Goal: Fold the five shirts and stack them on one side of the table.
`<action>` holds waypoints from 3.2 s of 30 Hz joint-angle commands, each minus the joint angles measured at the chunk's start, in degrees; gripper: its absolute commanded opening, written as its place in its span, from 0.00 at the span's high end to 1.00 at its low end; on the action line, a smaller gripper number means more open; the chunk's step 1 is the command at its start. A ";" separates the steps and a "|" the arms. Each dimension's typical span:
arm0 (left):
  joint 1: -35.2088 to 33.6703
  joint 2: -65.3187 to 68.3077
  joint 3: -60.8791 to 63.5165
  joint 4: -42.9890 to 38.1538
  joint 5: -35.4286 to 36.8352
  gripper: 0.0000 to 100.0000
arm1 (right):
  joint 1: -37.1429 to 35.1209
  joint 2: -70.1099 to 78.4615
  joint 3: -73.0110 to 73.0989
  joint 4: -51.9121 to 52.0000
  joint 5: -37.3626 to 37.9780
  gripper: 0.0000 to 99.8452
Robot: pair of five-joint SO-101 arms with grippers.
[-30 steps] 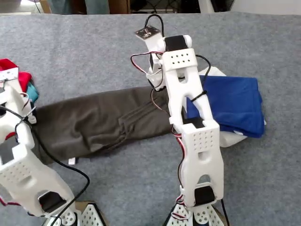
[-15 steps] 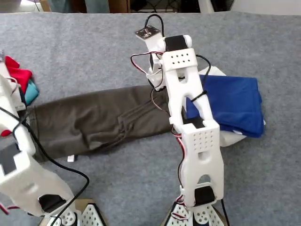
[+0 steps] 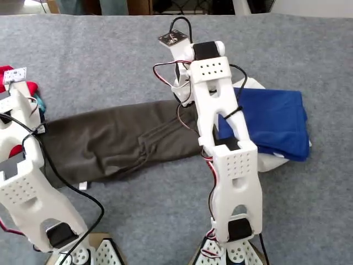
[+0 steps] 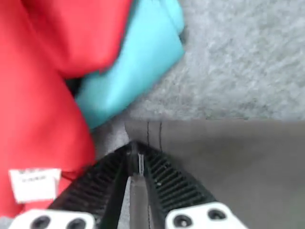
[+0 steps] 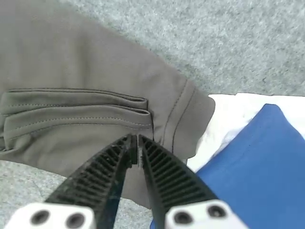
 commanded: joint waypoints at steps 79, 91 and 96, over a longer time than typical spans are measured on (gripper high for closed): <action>14.73 -31.21 11.30 19.16 -8.44 0.97 | -0.35 -14.90 -1.89 0.18 4.66 0.98; 39.52 -35.08 11.30 21.54 -2.11 0.97 | 10.37 -25.36 -6.99 -1.14 5.71 0.98; 46.99 -34.37 11.12 18.64 3.08 0.97 | 15.56 -25.63 -7.34 -1.23 3.08 0.98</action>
